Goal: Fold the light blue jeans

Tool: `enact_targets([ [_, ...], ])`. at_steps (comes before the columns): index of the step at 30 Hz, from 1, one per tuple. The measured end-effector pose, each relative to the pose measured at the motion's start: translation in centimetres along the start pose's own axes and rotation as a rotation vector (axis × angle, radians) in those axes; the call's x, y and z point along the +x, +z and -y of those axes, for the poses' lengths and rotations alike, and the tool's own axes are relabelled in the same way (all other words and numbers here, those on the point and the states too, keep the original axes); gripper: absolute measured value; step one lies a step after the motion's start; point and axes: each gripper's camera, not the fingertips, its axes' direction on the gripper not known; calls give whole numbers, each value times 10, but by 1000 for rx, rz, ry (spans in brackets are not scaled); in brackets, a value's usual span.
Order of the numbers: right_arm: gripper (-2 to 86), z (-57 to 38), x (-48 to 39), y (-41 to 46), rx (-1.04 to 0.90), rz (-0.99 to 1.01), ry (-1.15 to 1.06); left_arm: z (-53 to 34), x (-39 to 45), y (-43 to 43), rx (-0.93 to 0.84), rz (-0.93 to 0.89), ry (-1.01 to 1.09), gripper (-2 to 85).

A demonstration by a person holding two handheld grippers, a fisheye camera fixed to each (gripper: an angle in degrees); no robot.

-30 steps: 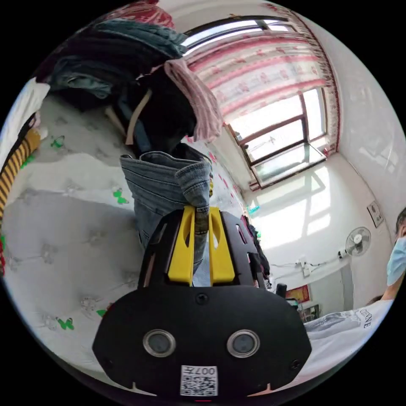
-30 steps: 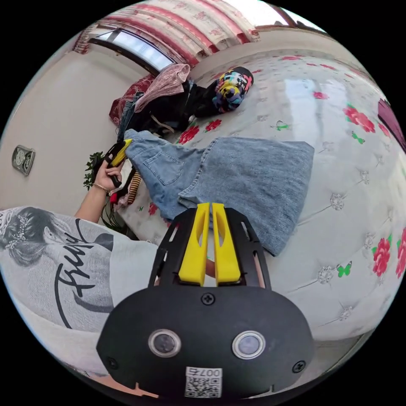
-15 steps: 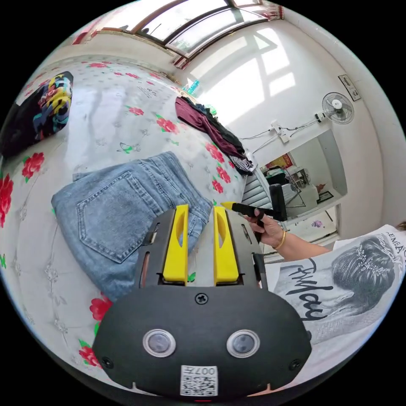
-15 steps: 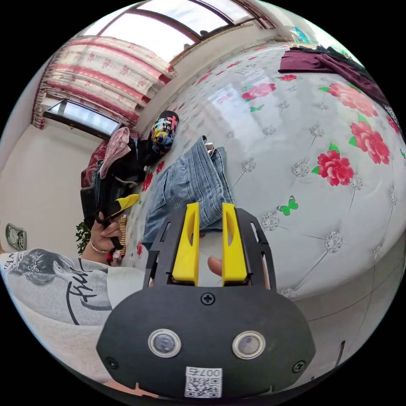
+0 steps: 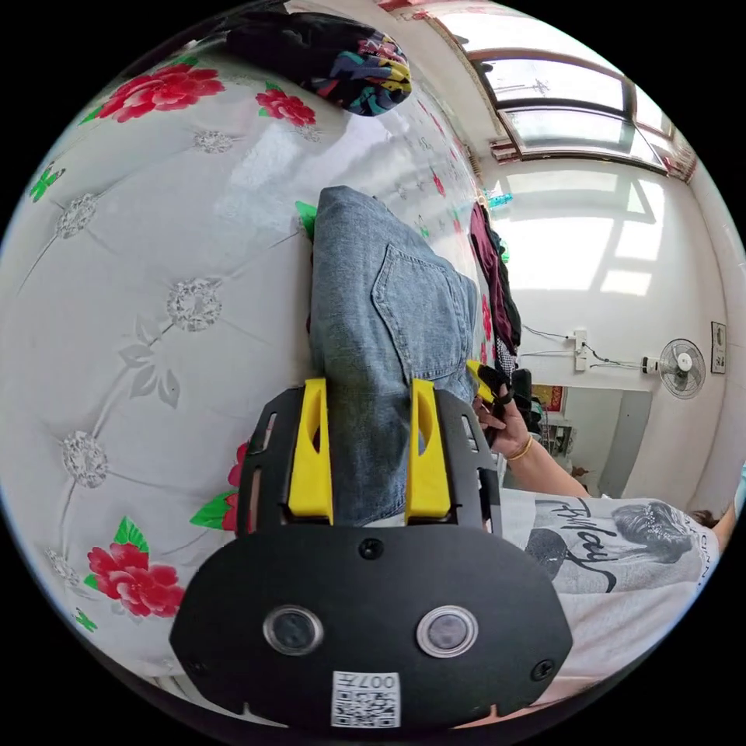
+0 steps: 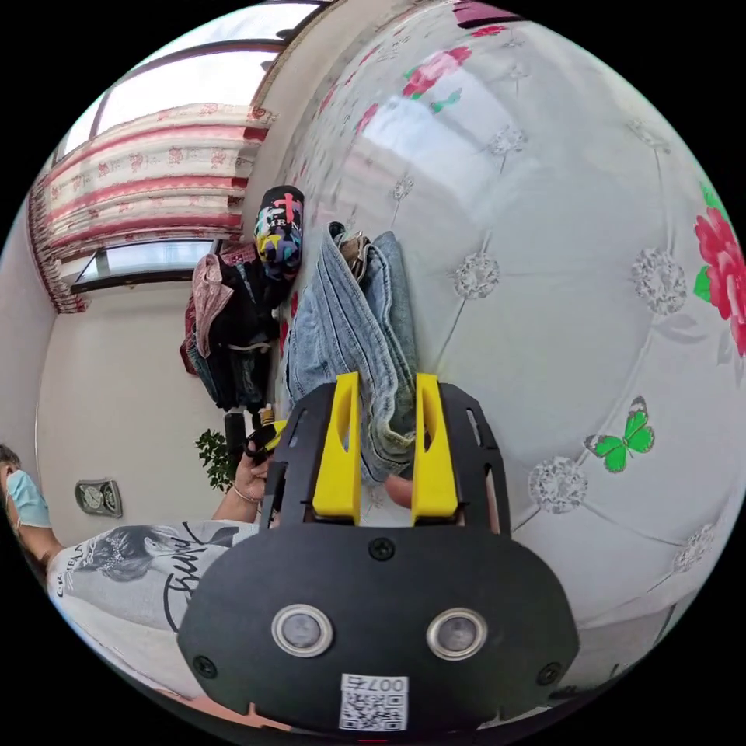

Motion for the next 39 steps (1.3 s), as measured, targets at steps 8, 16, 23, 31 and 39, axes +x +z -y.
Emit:
enact_targets([
  [8,47,26,-56,-22,-43,140,-104,41,1,-13,71,-179,91,50],
  [16,45,111,-264,-13,-17,365,-457,129,62,-182,350,-174,400,48],
  [23,57,197,-521,77,12,403,-696,193,81,-379,700,149,267,64],
  [31,52,173,-461,213,-159,71,-670,104,-37,-246,655,497,115,42],
  [39,57,26,-255,185,-395,-607,-595,-46,-99,50,226,545,-80,-8],
])
